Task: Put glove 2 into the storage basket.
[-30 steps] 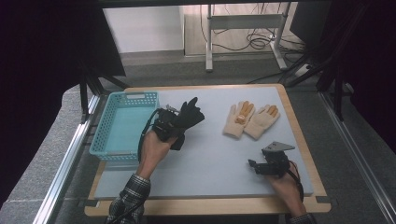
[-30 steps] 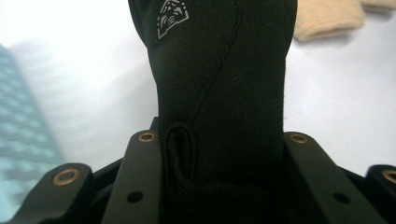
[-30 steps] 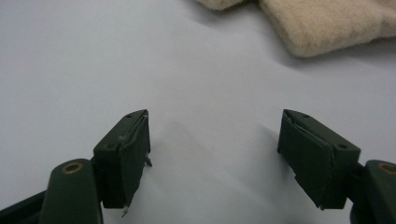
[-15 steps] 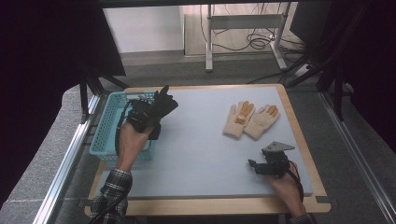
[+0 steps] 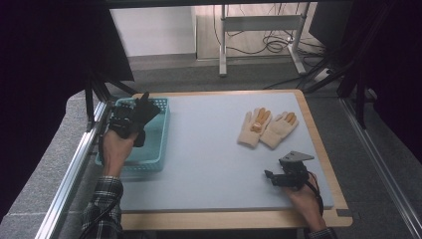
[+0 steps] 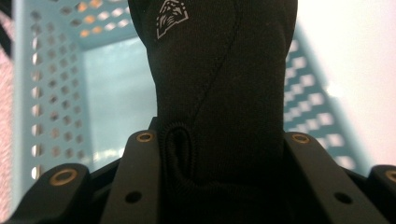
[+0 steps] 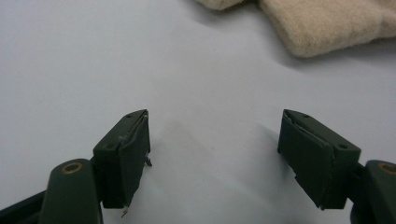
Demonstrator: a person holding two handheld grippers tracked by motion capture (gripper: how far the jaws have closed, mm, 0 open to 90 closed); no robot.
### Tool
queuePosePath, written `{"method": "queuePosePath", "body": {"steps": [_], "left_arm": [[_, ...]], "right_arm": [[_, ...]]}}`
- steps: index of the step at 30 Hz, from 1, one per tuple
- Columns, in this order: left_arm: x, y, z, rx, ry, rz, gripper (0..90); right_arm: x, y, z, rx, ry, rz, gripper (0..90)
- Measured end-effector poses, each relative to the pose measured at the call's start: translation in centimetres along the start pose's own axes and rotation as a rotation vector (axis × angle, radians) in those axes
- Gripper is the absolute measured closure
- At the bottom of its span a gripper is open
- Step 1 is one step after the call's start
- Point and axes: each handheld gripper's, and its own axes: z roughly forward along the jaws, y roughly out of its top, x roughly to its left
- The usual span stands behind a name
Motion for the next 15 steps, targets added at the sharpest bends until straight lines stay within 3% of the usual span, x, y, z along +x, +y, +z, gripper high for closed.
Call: {"method": "queuePosePath", "body": {"steps": [6, 15], "left_arm": [[2.6, -0.4, 1.8, 0.069, 0.026, -0.063, 63.9], [4.4, -0.9, 4.8, 0.188, 0.069, -0.104, 63.2]], "right_arm": [[0.0, 0.0, 0.0, -0.001, 0.000, 0.000, 24.4], [0.0, 0.0, 0.0, -0.001, 0.001, 0.001, 24.4]]}}
